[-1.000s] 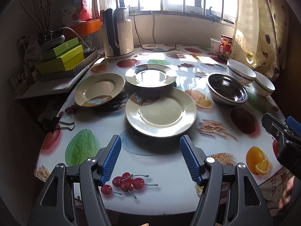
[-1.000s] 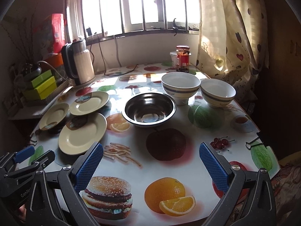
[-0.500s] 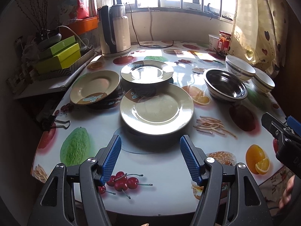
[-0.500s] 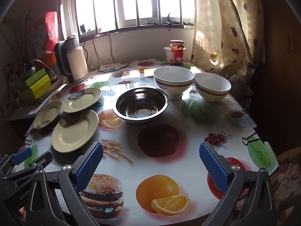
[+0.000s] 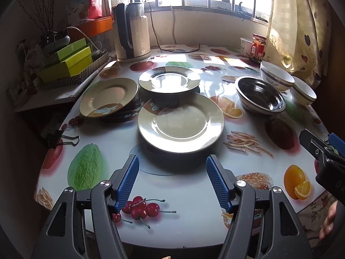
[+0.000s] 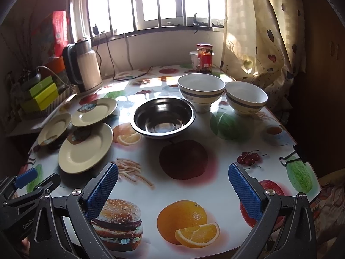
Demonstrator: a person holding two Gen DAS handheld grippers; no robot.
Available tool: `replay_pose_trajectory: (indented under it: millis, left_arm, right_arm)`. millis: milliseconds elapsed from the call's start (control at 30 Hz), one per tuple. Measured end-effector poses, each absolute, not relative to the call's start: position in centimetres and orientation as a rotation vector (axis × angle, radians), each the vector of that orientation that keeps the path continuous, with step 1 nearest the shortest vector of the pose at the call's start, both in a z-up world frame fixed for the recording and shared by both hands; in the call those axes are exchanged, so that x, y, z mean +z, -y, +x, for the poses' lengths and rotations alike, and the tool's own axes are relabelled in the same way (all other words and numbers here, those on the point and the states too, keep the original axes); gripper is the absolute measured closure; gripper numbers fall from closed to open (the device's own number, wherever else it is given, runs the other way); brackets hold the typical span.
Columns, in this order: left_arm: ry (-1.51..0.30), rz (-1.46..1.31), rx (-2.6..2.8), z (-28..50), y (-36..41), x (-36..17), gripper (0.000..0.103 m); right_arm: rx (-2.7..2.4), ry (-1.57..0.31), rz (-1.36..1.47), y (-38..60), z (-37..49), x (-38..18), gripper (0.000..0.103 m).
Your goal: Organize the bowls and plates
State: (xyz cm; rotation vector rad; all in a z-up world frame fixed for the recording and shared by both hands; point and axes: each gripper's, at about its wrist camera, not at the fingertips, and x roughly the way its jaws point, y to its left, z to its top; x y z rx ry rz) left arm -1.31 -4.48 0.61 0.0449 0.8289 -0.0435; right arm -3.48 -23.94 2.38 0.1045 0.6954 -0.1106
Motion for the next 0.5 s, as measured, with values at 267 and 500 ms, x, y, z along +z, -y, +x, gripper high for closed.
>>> replay_pose_trajectory:
  millis: [267,500]
  left_arm:
    - [-0.832,0.043,-0.041,-1.21,4.38,0.50,0.037]
    - [-0.832,0.044,-0.040,-1.22,4.41,0.48,0.037]
  right_arm:
    - [-0.110,-0.695,0.105,23.92,-3.42,2.38,0.000]
    - [-0.110,-0.698,0.105,23.98,-3.36,2.37,0.000]
